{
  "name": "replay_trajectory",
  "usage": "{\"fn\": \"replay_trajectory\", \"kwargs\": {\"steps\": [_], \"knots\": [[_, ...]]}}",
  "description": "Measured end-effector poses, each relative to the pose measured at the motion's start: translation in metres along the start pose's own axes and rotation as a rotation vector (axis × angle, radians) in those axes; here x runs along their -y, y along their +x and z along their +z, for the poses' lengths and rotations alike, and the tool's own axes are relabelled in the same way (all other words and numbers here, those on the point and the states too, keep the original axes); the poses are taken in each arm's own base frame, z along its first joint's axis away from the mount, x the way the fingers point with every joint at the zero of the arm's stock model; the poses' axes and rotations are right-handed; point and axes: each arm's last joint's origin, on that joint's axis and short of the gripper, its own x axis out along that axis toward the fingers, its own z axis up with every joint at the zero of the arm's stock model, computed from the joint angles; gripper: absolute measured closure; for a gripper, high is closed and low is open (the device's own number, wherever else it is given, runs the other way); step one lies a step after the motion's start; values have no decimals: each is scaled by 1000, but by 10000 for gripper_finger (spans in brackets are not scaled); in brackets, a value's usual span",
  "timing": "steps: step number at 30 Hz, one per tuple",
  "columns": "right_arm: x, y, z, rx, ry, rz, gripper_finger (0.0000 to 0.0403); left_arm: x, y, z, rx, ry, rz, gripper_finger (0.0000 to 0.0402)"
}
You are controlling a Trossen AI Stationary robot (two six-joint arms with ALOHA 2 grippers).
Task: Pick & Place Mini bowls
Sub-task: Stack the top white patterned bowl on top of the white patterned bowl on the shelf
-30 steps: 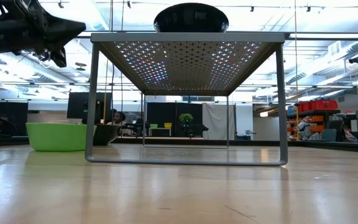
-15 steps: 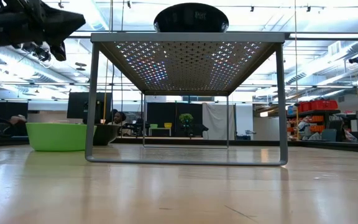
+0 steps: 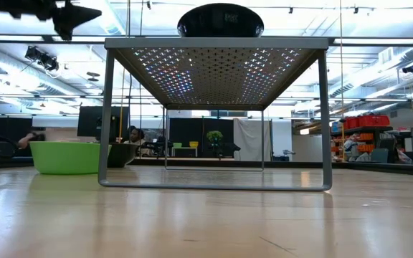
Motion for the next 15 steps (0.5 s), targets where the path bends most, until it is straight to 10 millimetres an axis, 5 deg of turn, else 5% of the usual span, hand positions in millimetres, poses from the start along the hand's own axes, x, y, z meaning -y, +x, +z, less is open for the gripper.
{"fn": "replay_trajectory", "kwargs": {"steps": [15], "knots": [[0, 0, 0, 0, 0, 0, 400, 8, 14, 82, -297, 218, 42, 177]]}}
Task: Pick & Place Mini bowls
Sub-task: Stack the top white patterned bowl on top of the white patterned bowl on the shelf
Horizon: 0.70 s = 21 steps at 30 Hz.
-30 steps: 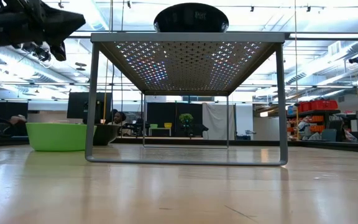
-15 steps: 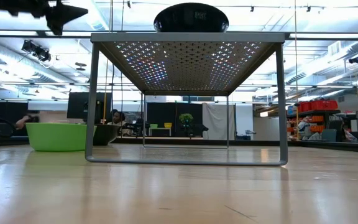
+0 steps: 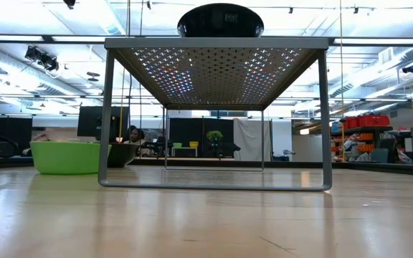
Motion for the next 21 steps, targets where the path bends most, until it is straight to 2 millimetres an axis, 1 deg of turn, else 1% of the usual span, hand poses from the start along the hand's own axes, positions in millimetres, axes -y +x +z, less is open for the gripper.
{"fn": "replay_trajectory", "kwargs": {"steps": [4, 8, 14, 21], "knots": [[0, 0, 0, 0, 0, 0, 400, -3, 7, 12, -123, -4, 20, 177], [0, 0, 0, 0, 0, 0, 400, -5, 21, 14, -269, 6, 38, 177], [0, 0, 0, 0, 0, 0, 400, -10, 42, 12, -378, 45, 45, 177], [0, 0, 0, 0, 0, 0, 400, -23, 60, 4, -484, 2, 105, 177]]}}
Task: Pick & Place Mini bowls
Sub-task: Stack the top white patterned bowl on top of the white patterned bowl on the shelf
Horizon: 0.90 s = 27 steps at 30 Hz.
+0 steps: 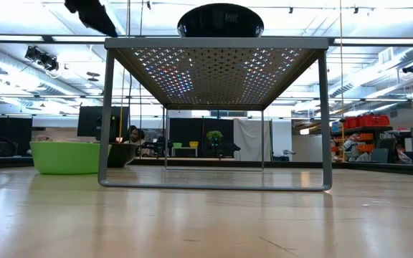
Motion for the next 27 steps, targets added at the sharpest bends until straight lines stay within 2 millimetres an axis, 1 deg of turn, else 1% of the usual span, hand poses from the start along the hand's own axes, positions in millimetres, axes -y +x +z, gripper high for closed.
{"fn": "replay_trajectory", "kwargs": {"steps": [2, 5, 12, 20, 23, 27], "knots": [[0, 0, 0, 0, 0, 0, 400, -6, 7, 0, -32, -42, 29, 177], [0, 0, 0, 0, 0, 0, 400, -16, 18, 0, -81, -157, 83, 177], [0, 0, 0, 0, 0, 0, 400, -46, 45, -7, -220, -389, 196, 177], [0, 0, 0, 0, 0, 0, 400, -74, 76, -18, -324, -719, 284, 177], [0, 0, 0, 0, 0, 0, 400, -85, 86, -23, -362, -796, 321, 177], [0, 0, 0, 0, 0, 0, 400, -97, 99, -32, -423, -863, 312, 177]]}}
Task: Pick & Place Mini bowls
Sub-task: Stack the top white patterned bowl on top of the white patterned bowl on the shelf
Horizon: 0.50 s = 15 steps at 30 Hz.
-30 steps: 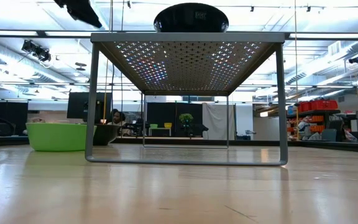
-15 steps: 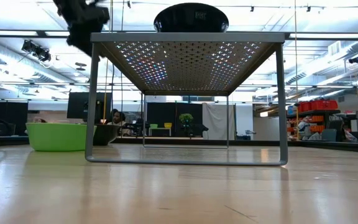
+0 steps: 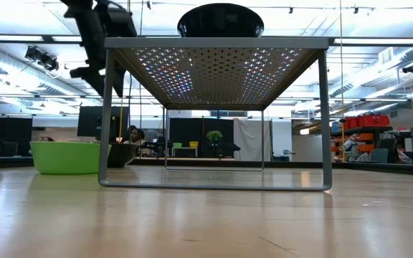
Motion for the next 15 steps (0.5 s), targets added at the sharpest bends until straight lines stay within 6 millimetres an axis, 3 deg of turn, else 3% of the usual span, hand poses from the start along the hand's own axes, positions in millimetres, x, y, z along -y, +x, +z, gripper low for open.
{"fn": "replay_trajectory", "kwargs": {"steps": [15], "knots": [[0, 0, 0, 0, 0, 0, 400, -3, 64, 11, -221, -45, 63, 177]]}}
